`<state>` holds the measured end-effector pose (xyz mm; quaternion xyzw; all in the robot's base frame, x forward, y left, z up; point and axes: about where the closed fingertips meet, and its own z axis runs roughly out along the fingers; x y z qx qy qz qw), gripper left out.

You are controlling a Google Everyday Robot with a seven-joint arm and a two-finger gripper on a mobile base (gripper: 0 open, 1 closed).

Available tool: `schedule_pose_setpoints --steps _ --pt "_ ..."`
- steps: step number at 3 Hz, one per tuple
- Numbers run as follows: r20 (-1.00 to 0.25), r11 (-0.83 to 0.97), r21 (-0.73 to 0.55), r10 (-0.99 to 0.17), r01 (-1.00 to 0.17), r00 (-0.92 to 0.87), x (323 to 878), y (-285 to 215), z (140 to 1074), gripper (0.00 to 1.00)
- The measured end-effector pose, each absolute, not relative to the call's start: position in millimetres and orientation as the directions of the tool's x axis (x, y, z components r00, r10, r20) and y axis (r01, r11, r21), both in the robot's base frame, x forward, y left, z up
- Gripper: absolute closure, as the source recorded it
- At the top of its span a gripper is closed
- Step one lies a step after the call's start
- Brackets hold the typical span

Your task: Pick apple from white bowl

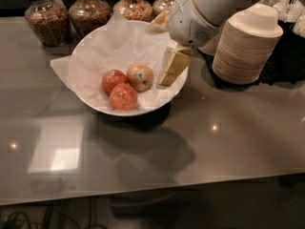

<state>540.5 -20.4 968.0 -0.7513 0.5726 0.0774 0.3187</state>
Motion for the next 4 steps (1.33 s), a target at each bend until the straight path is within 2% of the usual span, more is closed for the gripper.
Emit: schedule_pose_setpoints --steps 1,2,4 --pt "-0.503 -0.161 -0.403 -0.784 -0.901 0.365 544.2 -11.5 961.7 0.24" --pt "-0.51 -0.175 -0.418 -0.767 -0.892 0.39 549.4 -4.5 954.0 0.33" --pt "-0.49 -0.19 -0.428 -0.773 -0.884 0.403 575.5 1.2 933.7 0.31"
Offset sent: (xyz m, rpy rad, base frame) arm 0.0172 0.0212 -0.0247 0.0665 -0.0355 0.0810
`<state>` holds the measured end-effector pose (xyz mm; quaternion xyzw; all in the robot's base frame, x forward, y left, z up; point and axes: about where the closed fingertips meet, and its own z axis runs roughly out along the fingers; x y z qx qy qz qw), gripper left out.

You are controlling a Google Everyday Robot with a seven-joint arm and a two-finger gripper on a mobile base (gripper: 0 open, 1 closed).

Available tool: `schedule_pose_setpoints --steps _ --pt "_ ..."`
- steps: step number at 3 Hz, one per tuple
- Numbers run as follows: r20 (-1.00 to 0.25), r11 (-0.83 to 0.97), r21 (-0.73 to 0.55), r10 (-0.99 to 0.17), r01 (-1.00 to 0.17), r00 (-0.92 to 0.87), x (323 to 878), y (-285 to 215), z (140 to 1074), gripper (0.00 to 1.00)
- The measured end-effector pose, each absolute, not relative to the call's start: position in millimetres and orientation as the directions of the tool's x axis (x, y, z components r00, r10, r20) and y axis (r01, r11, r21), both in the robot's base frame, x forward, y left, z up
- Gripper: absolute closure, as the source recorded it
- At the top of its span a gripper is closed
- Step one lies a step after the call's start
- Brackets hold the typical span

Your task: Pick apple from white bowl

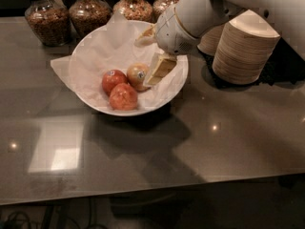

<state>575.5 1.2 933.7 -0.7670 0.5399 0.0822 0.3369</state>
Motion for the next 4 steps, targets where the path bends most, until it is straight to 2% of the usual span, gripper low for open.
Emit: schedule_pose_setpoints --steps 1,2,3,4 --pt "-0.49 -0.19 -0.428 -0.773 -0.884 0.403 575.7 1.3 933.3 0.12" --pt "-0.489 -0.192 -0.431 -0.772 -0.882 0.407 575.7 2.7 933.3 0.0" --pt "-0.502 -0.178 -0.438 -0.765 -0.881 0.404 589.2 7.8 921.8 0.19" --pt "-0.506 -0.183 -0.436 -0.76 -0.881 0.408 608.0 12.4 904.2 0.3"
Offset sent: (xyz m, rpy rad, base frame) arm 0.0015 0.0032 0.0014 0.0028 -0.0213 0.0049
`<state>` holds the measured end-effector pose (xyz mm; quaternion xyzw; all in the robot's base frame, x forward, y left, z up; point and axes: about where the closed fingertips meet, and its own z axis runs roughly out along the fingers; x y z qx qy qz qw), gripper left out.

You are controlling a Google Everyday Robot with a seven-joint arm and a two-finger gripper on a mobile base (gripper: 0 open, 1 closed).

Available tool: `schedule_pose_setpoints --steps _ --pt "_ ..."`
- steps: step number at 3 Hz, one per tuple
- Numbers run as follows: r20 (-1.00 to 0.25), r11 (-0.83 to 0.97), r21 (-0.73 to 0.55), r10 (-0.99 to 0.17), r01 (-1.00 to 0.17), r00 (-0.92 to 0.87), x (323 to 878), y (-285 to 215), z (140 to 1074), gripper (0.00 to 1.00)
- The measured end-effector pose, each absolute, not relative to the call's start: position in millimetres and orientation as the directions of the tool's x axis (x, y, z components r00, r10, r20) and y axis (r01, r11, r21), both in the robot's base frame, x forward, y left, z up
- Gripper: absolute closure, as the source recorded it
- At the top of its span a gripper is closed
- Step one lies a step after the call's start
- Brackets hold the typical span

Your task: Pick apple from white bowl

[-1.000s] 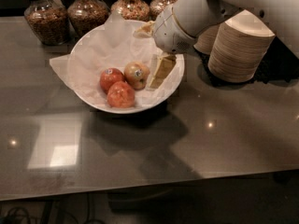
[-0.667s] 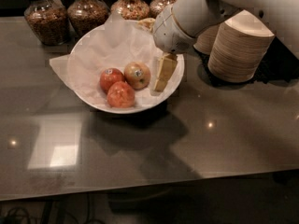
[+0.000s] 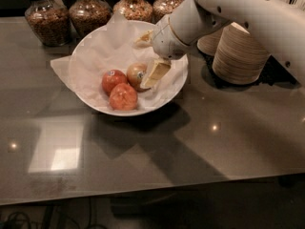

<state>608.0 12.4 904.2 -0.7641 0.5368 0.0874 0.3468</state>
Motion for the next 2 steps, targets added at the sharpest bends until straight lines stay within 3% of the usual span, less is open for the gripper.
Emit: schedule_pose_setpoints --steps 2 --pt "-0.502 -0.206 -0.424 -0.757 -0.882 0.418 616.5 9.4 884.7 0.3"
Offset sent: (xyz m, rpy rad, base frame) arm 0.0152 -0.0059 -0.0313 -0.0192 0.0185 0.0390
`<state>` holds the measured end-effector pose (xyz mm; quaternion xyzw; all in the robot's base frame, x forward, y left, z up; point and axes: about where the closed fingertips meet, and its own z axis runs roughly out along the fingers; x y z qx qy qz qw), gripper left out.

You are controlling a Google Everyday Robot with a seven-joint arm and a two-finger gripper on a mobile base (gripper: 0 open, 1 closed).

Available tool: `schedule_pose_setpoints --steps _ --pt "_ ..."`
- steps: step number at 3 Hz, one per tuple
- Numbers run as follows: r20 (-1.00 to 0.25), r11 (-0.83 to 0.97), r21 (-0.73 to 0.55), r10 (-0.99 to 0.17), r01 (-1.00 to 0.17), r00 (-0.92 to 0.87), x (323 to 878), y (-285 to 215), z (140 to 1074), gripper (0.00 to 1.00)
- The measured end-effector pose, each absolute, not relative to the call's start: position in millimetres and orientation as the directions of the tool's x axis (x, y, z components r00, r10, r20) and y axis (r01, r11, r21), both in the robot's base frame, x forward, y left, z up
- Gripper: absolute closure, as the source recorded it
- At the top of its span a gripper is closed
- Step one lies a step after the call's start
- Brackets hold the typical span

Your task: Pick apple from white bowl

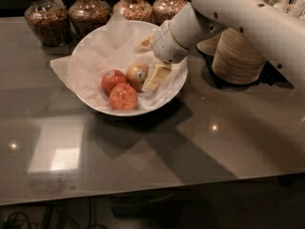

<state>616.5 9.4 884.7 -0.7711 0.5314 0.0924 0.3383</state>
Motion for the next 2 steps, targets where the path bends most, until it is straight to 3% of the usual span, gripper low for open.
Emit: schedule_pose_setpoints --steps 2 --pt "-0.492 -0.262 -0.422 -0.738 -0.868 0.462 629.5 13.5 872.2 0.28"
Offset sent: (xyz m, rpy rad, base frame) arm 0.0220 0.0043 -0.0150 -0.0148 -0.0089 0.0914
